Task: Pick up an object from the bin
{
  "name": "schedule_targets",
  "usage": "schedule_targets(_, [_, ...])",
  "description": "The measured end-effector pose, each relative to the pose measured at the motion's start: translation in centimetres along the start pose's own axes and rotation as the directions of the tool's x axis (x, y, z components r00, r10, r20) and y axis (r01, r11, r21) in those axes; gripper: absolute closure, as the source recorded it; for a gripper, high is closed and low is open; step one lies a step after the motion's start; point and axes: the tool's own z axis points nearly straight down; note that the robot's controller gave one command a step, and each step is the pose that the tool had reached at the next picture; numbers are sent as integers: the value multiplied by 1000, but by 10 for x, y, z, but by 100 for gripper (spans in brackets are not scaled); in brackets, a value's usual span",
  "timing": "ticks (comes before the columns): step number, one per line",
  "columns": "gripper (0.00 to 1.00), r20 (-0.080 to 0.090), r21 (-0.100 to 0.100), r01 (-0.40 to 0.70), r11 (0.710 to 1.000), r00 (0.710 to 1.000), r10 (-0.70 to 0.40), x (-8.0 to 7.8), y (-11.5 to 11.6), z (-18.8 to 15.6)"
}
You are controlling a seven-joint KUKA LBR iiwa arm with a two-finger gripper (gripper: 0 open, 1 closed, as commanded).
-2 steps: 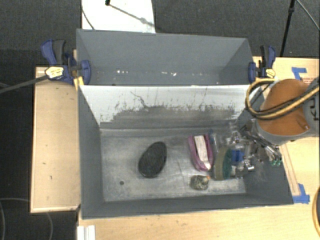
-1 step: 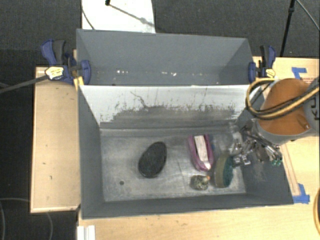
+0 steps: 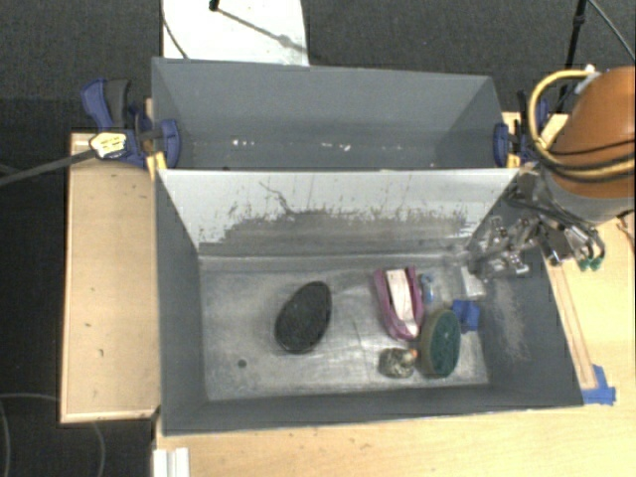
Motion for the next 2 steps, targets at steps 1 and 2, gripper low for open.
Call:
schedule_targets(1, [0, -8, -4, 0, 1000, 1000, 0, 2, 0, 5])
schedule_targets(2, [0, -4, -9, 214, 977, 977, -214, 28, -33, 154])
